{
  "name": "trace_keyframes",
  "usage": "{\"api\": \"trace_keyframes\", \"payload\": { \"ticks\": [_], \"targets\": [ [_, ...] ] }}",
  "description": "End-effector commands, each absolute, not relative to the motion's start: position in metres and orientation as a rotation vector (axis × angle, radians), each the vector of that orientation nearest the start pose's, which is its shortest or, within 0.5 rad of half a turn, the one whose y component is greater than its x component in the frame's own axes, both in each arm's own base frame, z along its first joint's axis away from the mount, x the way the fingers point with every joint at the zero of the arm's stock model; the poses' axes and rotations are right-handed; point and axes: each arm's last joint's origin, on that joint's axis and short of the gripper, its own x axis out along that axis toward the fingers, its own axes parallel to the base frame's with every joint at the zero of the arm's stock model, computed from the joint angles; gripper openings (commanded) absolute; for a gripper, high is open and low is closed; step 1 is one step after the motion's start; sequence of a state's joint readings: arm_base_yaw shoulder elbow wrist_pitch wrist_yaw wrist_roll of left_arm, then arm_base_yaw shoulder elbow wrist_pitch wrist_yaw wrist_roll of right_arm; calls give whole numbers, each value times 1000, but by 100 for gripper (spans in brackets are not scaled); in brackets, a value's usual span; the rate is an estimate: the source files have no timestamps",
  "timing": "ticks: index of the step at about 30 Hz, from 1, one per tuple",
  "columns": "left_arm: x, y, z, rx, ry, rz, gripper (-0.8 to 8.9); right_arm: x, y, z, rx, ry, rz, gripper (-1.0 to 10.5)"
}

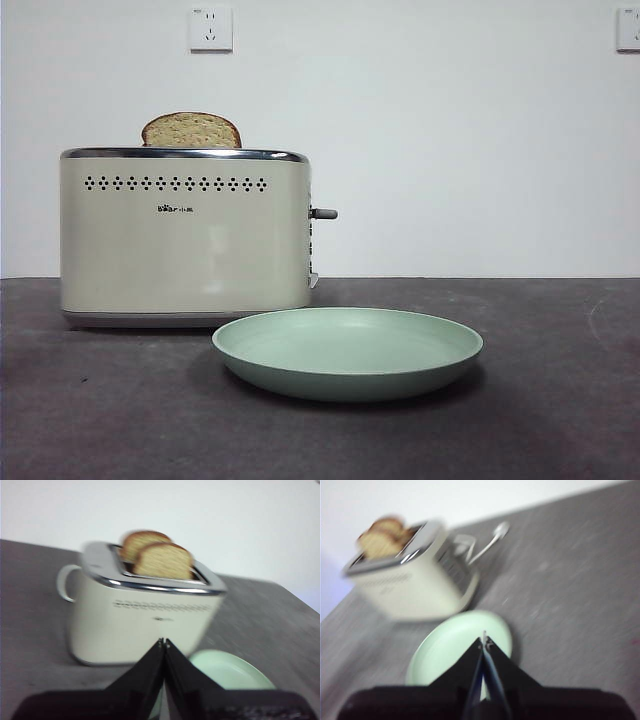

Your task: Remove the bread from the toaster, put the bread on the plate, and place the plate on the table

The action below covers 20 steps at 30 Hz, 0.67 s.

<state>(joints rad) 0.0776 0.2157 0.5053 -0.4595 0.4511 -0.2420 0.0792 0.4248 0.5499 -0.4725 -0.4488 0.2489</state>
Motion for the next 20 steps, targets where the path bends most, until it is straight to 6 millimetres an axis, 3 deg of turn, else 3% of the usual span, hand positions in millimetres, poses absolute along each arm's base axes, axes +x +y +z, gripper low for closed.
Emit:
{"api": "trace_keyframes", "payload": {
  "ticks": [1, 8, 17, 20],
  "targets": [
    [76, -9, 287, -226, 267, -428, -6, 106, 24, 291, 225, 512, 578, -12],
    [79, -12, 315, -149, 450, -588, -6, 113, 27, 322, 99, 774, 707, -12],
    [75, -12, 330, -102, 471, -616, -6, 115, 32, 327, 65, 830, 758, -7],
    [75, -12, 330, -101, 471, -615, 14, 115, 32, 327, 66, 831, 756, 80]
  ]
}}
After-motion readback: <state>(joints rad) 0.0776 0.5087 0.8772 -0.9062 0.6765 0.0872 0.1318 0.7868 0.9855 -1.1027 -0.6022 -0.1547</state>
